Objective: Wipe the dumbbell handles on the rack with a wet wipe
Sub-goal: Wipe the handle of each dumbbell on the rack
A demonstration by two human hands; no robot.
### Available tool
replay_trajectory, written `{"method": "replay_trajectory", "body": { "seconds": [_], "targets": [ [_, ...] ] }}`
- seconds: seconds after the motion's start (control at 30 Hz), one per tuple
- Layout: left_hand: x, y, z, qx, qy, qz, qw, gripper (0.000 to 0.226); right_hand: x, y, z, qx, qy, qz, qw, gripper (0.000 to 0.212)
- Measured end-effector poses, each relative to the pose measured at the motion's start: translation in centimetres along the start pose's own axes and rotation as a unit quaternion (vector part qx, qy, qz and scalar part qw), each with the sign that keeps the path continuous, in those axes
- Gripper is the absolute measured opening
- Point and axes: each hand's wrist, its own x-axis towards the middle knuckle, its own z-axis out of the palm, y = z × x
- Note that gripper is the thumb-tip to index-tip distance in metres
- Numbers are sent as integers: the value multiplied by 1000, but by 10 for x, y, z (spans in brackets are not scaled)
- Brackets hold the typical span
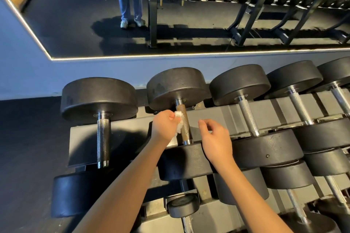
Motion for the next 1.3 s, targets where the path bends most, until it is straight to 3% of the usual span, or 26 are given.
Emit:
{"method": "replay_trajectory", "body": {
  "seconds": [0.2, 0.4, 0.57, 0.67, 0.87, 0.93, 1.07, 1.13, 1.23, 1.3],
  "targets": [
    [4, 1, 2, -10, 35, -5, 999, 37, 0, 4, 1, -14, 18, 20, 1000, 32],
    [-7, -11, 0, 64, -47, -32, 996, 35, -3, 5, 2, -18, 36, 18, 999, 31],
    [4, 5, 3, -20, 41, -31, 998, 19, -2, 7, 3, -15, 44, 14, 999, 29],
    [5, 8, 6, -33, 60, -40, 997, 20, -2, 8, 4, -19, 51, 5, 998, 29],
    [-11, -5, 4, 36, -88, -114, 989, 15, -2, 7, 3, -23, 59, -4, 998, 33],
    [-10, -4, 4, 19, -66, -115, 991, 15, -3, 6, 2, -25, 61, -8, 998, 35],
    [-1, 17, -1, 53, 31, -43, 997, 17, -4, 7, 3, -24, 67, -12, 997, 30],
    [2, 17, 0, 56, 35, -40, 997, 16, -3, 8, 5, -24, 69, -12, 997, 30],
    [-7, 10, 3, 84, -15, -48, 995, 15, -3, 9, 4, -37, 71, -13, 997, 31],
    [-13, 8, 3, 159, -71, -48, 983, 23, -3, 8, 4, -50, 73, -19, 996, 32]
  ]
}}
